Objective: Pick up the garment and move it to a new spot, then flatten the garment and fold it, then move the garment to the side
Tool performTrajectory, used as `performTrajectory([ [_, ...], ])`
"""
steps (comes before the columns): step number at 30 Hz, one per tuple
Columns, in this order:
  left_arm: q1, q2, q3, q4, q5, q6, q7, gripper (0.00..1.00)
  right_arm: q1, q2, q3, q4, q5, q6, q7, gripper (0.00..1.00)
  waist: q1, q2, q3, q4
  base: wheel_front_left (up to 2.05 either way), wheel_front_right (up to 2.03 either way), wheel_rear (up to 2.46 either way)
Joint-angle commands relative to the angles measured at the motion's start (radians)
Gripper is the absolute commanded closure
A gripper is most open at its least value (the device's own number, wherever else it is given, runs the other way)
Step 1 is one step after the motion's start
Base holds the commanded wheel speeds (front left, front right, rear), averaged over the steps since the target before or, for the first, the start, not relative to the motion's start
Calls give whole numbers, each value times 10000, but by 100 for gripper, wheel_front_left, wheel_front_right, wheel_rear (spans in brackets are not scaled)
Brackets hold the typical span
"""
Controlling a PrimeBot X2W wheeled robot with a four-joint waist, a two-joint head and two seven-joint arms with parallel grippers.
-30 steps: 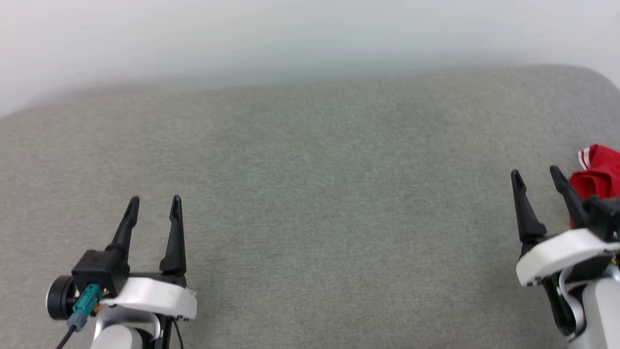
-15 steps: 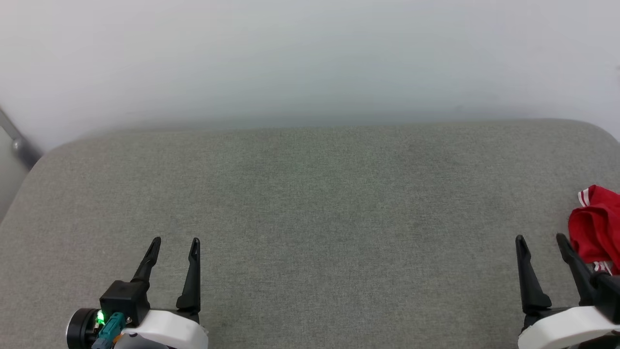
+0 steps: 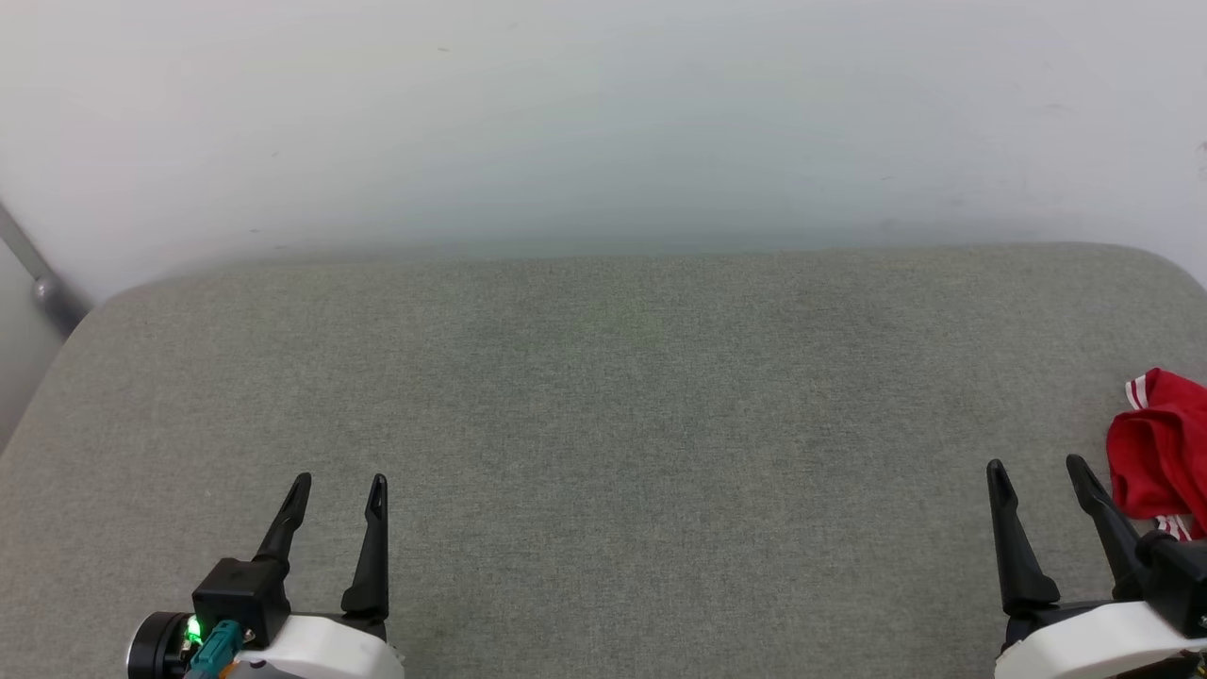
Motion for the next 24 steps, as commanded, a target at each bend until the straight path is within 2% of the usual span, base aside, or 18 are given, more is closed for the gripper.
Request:
performTrajectory([
  [1,-37,-36,38,4,61,-36,-64,0,86,36,14,-40,8,-8,11,0,1,0,-7,-8,0,0,0],
  [11,-65,-74,120,63,76,-95,-65,0,101,14,39,60,121,-8,-75,0,1,0,-61,-54,0,0,0],
  [12,2,-66,90,61,36,-71,3,100,5,8,41,68,106,0,-45,100,1,0,-61,-53,0,0,0],
  [14,108,-150,27,261,38,-59,33,100,40,23,52,280,96,0,-25,100,1,0,-61,-54,0,0,0],
  [24,-83,-453,477,407,-1684,-369,530,100,-301,39,1,759,2114,-1,152,100,1,0,-26,-43,0,0,0],
])
